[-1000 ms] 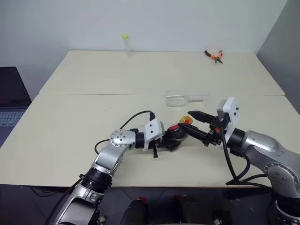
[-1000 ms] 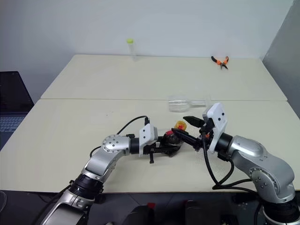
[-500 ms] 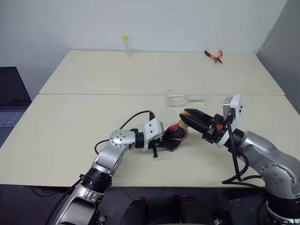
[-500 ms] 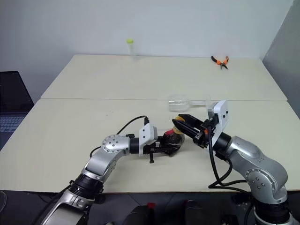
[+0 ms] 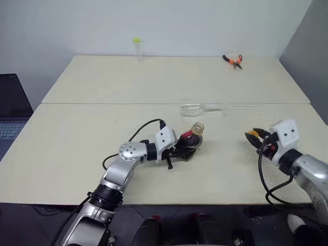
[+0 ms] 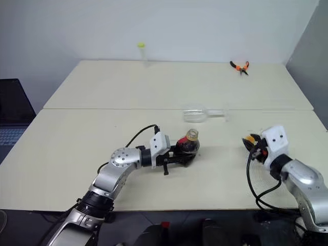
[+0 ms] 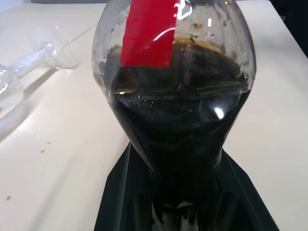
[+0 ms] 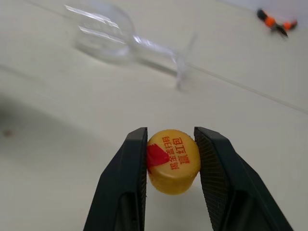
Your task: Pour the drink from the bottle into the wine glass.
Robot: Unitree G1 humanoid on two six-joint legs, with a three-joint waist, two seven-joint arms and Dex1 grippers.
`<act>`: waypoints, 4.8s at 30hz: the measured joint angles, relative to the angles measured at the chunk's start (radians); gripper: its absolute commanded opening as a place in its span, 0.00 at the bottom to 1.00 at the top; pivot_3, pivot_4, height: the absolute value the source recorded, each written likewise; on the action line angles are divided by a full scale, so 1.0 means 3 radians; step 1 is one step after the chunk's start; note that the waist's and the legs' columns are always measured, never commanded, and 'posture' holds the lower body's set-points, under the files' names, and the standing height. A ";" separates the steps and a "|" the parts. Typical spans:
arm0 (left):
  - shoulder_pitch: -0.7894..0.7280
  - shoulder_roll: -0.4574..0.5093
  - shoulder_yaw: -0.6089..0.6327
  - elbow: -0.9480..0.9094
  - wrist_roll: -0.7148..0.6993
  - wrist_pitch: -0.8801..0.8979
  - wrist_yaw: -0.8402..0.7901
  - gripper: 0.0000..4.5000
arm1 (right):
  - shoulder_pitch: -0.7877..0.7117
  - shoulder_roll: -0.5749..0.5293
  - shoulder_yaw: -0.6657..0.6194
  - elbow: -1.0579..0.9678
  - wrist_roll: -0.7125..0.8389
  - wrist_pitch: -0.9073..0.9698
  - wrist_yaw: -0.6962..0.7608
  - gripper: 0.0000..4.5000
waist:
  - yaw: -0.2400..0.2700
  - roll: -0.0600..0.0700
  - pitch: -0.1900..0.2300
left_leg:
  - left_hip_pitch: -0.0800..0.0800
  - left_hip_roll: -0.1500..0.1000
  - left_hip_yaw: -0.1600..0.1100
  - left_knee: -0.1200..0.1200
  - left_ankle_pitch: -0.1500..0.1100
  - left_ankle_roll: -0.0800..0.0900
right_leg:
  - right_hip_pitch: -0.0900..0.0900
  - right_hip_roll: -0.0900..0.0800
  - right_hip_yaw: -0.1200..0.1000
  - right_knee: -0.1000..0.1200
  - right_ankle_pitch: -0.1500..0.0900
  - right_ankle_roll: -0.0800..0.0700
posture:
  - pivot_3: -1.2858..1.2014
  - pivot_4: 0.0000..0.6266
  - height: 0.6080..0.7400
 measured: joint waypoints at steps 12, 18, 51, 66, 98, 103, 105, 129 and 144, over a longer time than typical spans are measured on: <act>0.0006 -0.0062 0.0006 0.0035 0.0003 -0.0001 0.0107 0.17 | -0.0026 0.0402 0.0009 0.0867 -0.0352 -0.0351 -0.0005 0.64 | 0.0007 0.0003 0.0001 | 0.0001 -0.0002 0.0003 0.0001 0.0000 0.0000 | 0.0000 -0.0002 0.0003 0.0002 0.0000 0.0000 | 0.52 0.24 1.00; 0.0018 -0.0070 0.0010 0.0036 0.0004 -0.0010 0.0204 0.17 | 0.0018 0.0490 -0.0164 0.0860 -0.0210 -0.0217 0.0069 1.00 | 0.0006 0.0003 0.0001 | 0.0001 0.0000 0.0002 0.0001 0.0000 0.0000 | 0.0000 -0.0001 0.0003 0.0002 0.0000 0.0000 | 0.52 0.24 1.00; -0.0824 0.0088 0.1485 0.2776 0.0280 -0.1601 0.2271 0.17 | -0.1621 0.1008 0.1825 0.0277 -0.0734 -0.0241 0.0867 1.00 | 0.0072 -0.0008 0.0004 | -0.0009 -0.0010 -0.0022 0.0005 0.0004 -0.0010 | -0.0009 -0.0012 -0.0012 0.0000 0.0001 -0.0001 | 0.52 0.24 1.00; -0.0461 -0.0006 0.1579 0.2694 0.0242 -0.1723 0.2357 0.99 | -0.1603 0.1117 0.1860 0.0153 -0.0781 -0.0180 0.0859 1.00 | 0.0011 -0.0008 0.0003 | -0.0005 -0.0008 -0.0026 0.0003 0.0003 -0.0008 | -0.0010 -0.0017 -0.0012 0.0010 0.0001 -0.0001 | 0.52 0.24 1.00; 0.0352 0.0598 0.0723 -0.0344 -0.0382 0.0428 0.0340 0.99 | -0.2192 0.0486 0.2103 0.2188 -0.3665 -0.1243 -0.0857 1.00 | -0.0006 -0.0005 0.0003 | 0.0002 -0.0003 0.0010 -0.0001 0.0004 -0.0012 | -0.0007 -0.0004 0.0003 0.0004 -0.0001 -0.0005 | 0.52 0.24 1.00; 0.0272 0.0576 0.0718 -0.0267 -0.0375 0.0399 0.0287 0.99 | -0.2540 0.0611 0.2267 0.2979 -0.3948 -0.1481 -0.1209 1.00 | -0.0009 -0.0005 0.0003 | 0.0000 -0.0002 0.0015 0.0000 0.0005 -0.0012 | -0.0010 -0.0005 0.0007 0.0004 -0.0001 -0.0005 | 0.52 0.24 1.00; 0.0239 0.0555 0.0713 -0.0240 -0.0371 0.0384 0.0278 0.99 | -0.2707 0.0676 0.2351 0.3318 -0.4069 -0.1555 -0.1354 1.00 | -0.0014 -0.0005 0.0003 | 0.0001 -0.0002 0.0015 0.0000 0.0004 -0.0012 | -0.0010 -0.0005 0.0006 0.0006 -0.0001 -0.0005 | 0.52 0.24 1.00; 0.0080 0.0384 0.0655 -0.0088 -0.0294 0.0349 0.0347 1.00 | -0.3617 0.1395 0.2540 0.5293 -0.4172 -0.1820 -0.2137 0.01 | -0.0121 -0.0005 0.0002 | 0.0000 0.0001 0.0008 -0.0004 0.0005 -0.0012 | -0.0021 -0.0002 0.0013 0.0019 -0.0001 -0.0006 | 0.52 0.24 1.00; 0.0481 0.0577 0.1114 -0.0243 -0.0578 0.0393 0.0347 1.00 | -0.2119 0.1192 0.1682 0.2680 -0.2543 -0.2107 -0.0872 0.01 | -0.0144 -0.0003 0.0004 | -0.0006 0.0005 0.0000 -0.0005 -0.0001 -0.0004 | -0.0022 -0.0005 0.0010 0.0016 -0.0001 -0.0005 | 0.52 0.24 1.00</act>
